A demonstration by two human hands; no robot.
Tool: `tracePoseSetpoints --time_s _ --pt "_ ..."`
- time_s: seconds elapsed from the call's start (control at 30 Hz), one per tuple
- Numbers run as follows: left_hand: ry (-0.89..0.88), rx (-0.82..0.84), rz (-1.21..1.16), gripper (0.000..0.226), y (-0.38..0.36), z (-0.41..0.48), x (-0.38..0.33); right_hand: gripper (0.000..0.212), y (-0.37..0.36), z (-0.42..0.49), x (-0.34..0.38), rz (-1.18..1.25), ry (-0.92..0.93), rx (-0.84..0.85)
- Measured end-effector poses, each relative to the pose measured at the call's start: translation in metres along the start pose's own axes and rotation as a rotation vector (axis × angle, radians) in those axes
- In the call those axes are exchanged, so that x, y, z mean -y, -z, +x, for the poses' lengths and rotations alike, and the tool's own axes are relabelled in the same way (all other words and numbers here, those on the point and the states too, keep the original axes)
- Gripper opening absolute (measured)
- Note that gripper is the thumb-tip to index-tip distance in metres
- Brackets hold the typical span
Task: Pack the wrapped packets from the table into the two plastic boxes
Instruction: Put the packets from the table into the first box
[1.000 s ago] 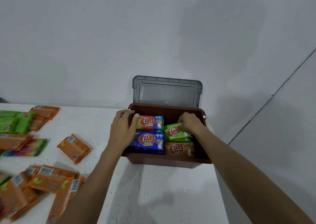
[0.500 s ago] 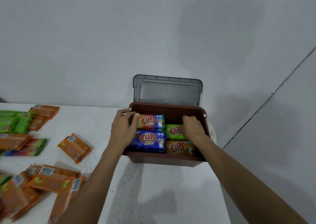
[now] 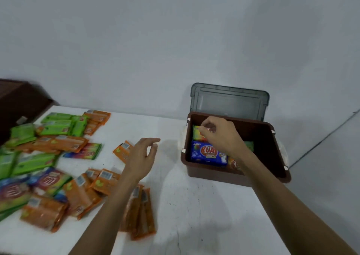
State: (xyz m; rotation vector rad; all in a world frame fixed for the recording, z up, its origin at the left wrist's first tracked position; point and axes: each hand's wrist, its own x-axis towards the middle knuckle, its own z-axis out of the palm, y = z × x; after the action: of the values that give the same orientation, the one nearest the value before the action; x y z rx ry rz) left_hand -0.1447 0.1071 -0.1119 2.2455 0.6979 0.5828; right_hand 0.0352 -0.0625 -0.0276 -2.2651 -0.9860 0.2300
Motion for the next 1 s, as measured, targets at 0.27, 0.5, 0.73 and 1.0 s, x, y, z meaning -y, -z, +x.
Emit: tracePoseSetpoints --time_s 0.27,0.5,0.73,1.0 --pt "0.123 0.053 0.319 0.044 0.075 -0.044 0.104 0.022 -0.089 0.003 0.069 -0.002 0.153 0.103" --pt "0.179 0.101 0.476 0.068 0.107 -0.064 0.153 0.046 -0.175 0.015 0.096 -0.099 0.021 0.349" --pt "0.171 0.082 0.416 0.071 0.1 -0.077 0.163 0.047 -0.228 0.027 0.106 -0.301 -0.008 0.39" --pt "0.155 0.03 0.327 0.068 0.099 -0.076 0.17 0.048 -0.24 0.042 0.107 -0.157 -0.156 0.454"
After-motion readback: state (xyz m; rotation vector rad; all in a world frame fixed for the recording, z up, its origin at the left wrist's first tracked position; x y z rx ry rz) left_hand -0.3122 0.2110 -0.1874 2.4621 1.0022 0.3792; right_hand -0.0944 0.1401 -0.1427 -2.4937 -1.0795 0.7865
